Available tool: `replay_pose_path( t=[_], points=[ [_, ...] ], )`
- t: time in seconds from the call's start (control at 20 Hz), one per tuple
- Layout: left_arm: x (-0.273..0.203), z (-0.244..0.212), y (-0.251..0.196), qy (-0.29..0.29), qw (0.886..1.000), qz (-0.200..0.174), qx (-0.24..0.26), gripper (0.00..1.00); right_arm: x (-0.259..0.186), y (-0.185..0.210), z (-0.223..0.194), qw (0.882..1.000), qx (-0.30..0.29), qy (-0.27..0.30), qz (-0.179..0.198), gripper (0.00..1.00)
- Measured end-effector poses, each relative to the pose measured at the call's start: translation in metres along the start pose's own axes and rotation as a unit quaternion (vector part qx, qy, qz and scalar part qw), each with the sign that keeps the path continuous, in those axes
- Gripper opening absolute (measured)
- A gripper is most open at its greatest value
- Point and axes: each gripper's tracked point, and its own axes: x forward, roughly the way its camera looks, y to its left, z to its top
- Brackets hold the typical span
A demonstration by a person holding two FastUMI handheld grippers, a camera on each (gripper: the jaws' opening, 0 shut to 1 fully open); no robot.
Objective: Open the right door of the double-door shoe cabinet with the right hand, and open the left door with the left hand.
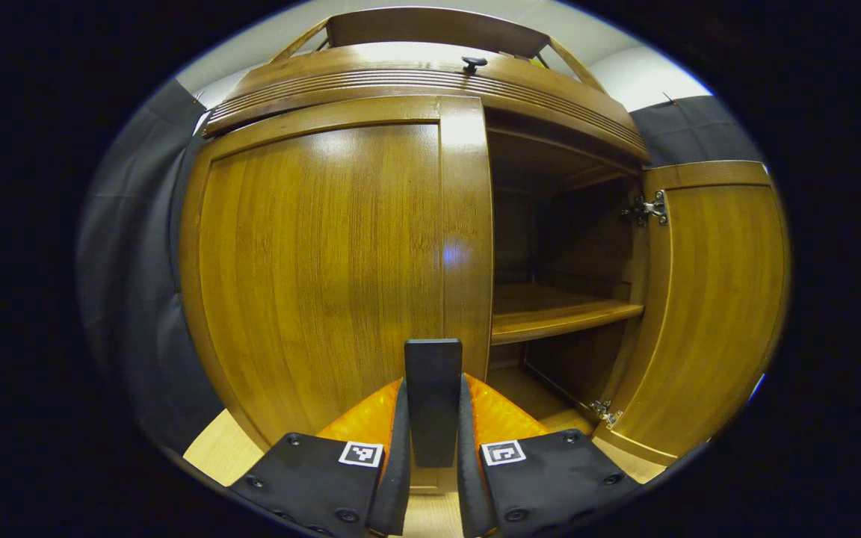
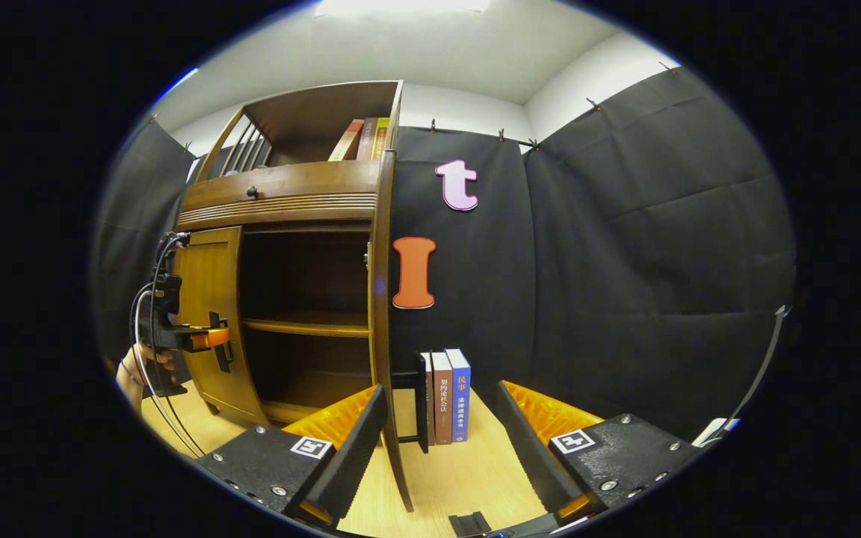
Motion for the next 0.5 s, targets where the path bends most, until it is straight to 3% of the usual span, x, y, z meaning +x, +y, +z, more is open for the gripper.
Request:
replay_pose_path(
  t=[0.5],
  points=[
    [-0.054, -0.004, 0.010, 0.001, 1.000, -0.024, 0.009, 0.34, -0.004, 0.042, 0.006, 1.000, -0.002, -0.003, 0.027, 0.91]
  ],
)
